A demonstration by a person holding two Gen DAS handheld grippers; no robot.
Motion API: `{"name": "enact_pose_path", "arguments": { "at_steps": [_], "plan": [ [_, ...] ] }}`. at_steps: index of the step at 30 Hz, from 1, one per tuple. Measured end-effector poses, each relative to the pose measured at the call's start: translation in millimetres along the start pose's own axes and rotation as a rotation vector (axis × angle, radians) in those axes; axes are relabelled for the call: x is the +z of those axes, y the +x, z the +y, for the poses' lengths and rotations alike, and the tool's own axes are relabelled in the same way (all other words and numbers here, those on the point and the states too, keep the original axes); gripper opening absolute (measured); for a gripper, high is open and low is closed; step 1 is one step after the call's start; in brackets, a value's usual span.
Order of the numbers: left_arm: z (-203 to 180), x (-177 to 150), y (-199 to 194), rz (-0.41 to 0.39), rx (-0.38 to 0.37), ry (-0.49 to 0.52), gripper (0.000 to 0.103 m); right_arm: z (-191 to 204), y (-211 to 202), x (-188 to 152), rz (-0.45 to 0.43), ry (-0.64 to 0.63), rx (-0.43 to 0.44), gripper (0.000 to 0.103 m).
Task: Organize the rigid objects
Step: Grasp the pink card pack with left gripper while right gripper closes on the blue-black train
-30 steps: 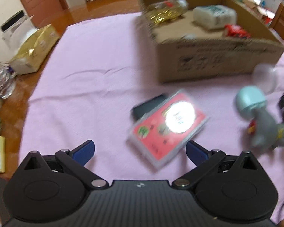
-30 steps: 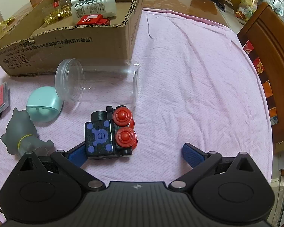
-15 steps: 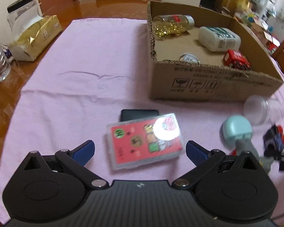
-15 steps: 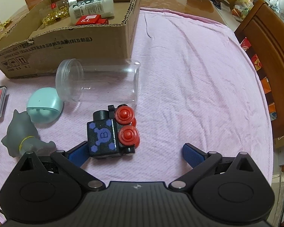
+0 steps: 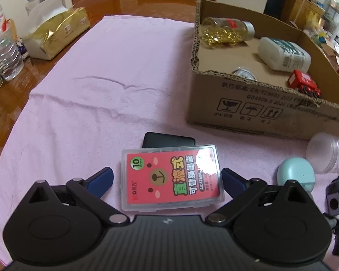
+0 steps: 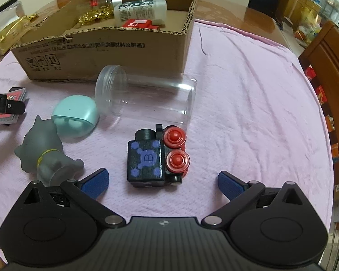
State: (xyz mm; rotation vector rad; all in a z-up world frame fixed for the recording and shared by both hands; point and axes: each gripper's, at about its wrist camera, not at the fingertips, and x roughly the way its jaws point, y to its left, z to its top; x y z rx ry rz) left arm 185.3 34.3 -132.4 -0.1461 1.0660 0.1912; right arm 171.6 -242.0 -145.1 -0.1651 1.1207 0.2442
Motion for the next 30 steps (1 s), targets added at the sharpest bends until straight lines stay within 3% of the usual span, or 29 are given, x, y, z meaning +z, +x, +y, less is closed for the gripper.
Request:
{"name": "enact_pose_path", "arguments": {
  "at_steps": [4, 6, 12, 20, 30],
  "plan": [
    [-4, -2, -2, -0.018, 0.022, 0.001, 0.097, -1, 0, -1, -0.013, -0.015, 0.007, 0.103],
    [-8, -4, -3, -0.024, 0.034, 0.016, 0.091, -2, 0, -2, -0.023, -0.016, 0.007, 0.103],
    [-13, -7, -3, -0.039, 0.052, 0.035, 0.091, -2, 0, -9, -0.067, -0.015, 0.006, 0.103],
    [-13, -5, -1, -0.031, 0.054, 0.059, 0.091, 3, 1, -3, -0.062, -0.049, 0.021, 0.103],
    [-11, -2, 1, -0.03, 0.059, 0.069, 0.091, 1, -2, 5, -0.088, -0.083, 0.042, 0.078]
  ]
}}
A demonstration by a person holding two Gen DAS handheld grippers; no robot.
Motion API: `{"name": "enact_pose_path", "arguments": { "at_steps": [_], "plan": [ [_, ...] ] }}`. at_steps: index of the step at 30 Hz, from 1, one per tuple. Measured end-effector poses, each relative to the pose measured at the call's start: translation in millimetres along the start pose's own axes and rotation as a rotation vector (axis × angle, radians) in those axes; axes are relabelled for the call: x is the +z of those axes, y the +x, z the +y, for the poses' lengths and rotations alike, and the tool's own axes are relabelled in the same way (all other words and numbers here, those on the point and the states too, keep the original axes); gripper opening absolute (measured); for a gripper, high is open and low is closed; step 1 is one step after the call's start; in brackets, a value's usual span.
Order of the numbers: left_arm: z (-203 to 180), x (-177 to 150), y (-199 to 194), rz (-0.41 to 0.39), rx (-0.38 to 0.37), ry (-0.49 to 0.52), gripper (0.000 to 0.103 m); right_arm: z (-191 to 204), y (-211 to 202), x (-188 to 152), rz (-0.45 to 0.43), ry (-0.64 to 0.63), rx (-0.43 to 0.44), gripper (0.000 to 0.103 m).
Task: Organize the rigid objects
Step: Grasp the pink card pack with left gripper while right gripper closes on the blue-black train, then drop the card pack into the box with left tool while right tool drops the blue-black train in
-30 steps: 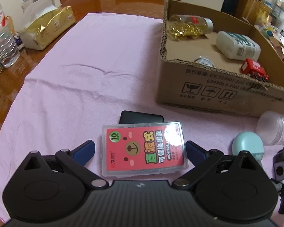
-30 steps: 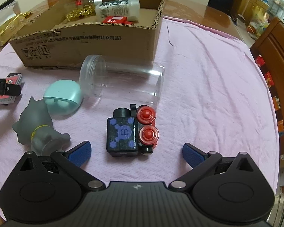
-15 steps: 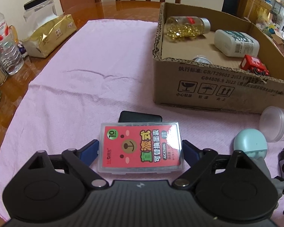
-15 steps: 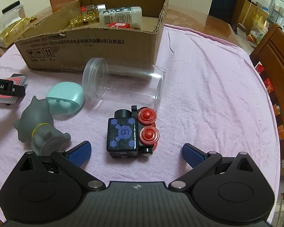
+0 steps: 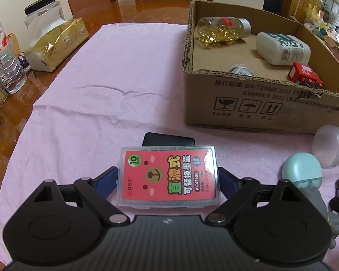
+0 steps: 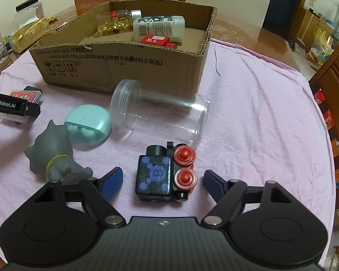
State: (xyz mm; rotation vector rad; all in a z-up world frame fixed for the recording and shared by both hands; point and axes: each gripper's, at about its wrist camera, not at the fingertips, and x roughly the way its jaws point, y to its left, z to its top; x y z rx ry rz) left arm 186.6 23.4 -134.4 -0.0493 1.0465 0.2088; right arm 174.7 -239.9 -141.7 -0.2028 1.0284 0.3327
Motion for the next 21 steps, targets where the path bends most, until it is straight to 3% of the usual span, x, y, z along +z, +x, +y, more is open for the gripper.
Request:
{"name": "enact_pose_path", "arguments": {
  "at_steps": [3, 8, 15, 21],
  "plan": [
    [-0.4, 0.0, -0.1, -0.005, 0.014, 0.009, 0.091, -0.1, -0.7, 1.8, 0.001, -0.006, 0.001, 0.073],
    [0.6, 2.8, -1.4, -0.018, 0.015, 0.012, 0.091, 1.7, -0.3, 2.5, -0.004, -0.012, -0.004, 0.073],
    [1.4, 5.9, -1.3, -0.009, 0.004, 0.038, 0.089, 2.8, -2.1, 6.4, 0.012, -0.006, -0.004, 0.055],
    [3.6, 8.8, -8.8, -0.01, -0.016, 0.078, 0.089, 1.8, -3.4, 9.5, 0.037, -0.01, -0.006, 0.055]
  ]
}}
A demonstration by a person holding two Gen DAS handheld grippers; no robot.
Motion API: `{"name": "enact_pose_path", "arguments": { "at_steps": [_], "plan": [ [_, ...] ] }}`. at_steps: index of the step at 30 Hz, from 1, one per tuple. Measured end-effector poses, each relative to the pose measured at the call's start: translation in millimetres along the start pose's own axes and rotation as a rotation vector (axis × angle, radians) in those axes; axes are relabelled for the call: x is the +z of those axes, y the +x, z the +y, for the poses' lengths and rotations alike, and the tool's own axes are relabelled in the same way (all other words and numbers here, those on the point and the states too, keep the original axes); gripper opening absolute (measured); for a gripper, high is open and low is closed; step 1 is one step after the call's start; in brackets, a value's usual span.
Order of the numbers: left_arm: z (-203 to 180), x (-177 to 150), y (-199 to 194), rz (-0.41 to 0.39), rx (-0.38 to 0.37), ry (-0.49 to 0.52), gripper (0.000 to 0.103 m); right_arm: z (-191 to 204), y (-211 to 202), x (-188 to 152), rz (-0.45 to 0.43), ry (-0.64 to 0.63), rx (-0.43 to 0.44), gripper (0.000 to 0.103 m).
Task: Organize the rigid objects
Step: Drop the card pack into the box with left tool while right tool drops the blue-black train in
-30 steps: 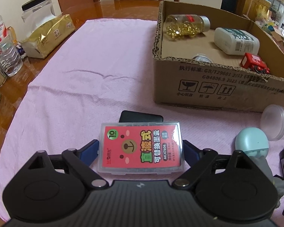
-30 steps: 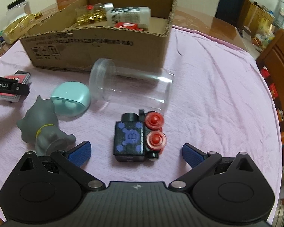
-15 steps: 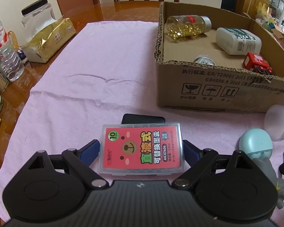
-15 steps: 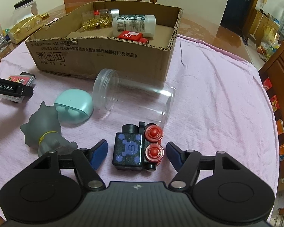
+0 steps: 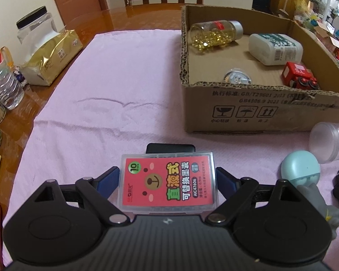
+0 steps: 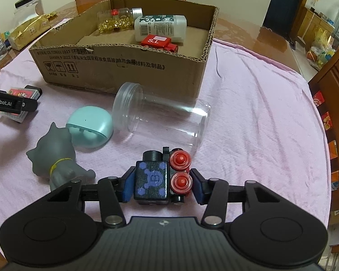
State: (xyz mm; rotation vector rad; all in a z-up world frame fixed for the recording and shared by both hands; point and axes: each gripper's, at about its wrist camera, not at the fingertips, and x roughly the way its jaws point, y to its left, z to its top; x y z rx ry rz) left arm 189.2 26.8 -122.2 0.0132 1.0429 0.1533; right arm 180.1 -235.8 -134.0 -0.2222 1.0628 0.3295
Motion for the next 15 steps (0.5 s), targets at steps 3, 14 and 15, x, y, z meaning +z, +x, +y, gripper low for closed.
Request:
{"name": "enact_pose_path", "arguments": {
  "at_steps": [3, 14, 15],
  "plan": [
    [0, 1, -8, -0.005, -0.013, 0.034, 0.089, -2, -3, 1, 0.009, -0.008, 0.003, 0.055],
    [-7, 19, -56, 0.002, -0.14, 0.232, 0.089, -12, -37, 5, 0.023, -0.068, 0.049, 0.055],
    [-9, 24, -61, -0.008, -0.148, 0.254, 0.089, -13, -42, 6, 0.019, -0.08, 0.052, 0.055]
  ]
}}
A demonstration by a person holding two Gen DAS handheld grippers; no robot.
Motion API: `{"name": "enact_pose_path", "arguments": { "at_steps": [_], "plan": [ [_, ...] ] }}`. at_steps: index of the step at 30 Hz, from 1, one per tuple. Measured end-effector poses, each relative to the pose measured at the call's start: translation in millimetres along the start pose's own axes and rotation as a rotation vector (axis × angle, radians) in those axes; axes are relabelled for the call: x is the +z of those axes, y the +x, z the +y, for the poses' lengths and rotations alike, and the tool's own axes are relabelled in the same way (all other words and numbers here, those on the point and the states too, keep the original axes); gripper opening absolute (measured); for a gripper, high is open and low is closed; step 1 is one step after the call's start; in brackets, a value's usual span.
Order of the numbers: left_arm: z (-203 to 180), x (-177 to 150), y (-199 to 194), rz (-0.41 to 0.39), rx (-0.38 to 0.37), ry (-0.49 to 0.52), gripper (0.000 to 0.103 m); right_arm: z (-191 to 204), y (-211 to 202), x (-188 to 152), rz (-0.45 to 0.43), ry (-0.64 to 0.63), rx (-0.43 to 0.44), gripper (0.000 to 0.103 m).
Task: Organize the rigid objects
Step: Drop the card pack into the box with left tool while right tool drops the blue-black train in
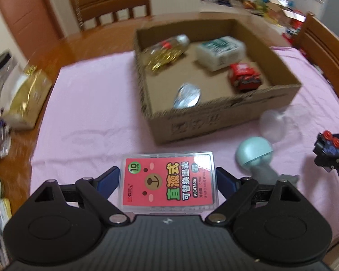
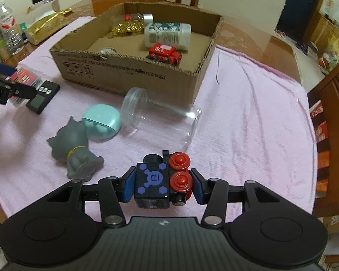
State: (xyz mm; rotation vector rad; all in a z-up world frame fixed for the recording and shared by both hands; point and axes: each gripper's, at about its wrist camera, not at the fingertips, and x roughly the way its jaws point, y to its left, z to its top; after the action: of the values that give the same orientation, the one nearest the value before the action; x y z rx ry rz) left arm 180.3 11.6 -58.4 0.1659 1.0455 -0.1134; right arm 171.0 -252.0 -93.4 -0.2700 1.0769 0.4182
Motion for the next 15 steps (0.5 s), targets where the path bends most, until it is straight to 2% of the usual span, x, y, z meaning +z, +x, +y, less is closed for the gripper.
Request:
{"name": "enact_pose_path", "arguments": {
  "at_steps": [7, 12, 15],
  "plan": [
    [-7, 49, -17, -0.095, -0.035, 0.058, 0.089, -2, -37, 18, -0.059, -0.041, 0.045, 0.055],
    [-10, 86, 3, -0.144, -0.039, 0.056, 0.089, -1, -56, 38, -0.12, -0.048, 0.072, 0.055],
    [-14, 106, 25, -0.146, -0.044, 0.053, 0.089, 1, -60, 49, -0.148, -0.054, 0.076, 0.055]
  ]
}}
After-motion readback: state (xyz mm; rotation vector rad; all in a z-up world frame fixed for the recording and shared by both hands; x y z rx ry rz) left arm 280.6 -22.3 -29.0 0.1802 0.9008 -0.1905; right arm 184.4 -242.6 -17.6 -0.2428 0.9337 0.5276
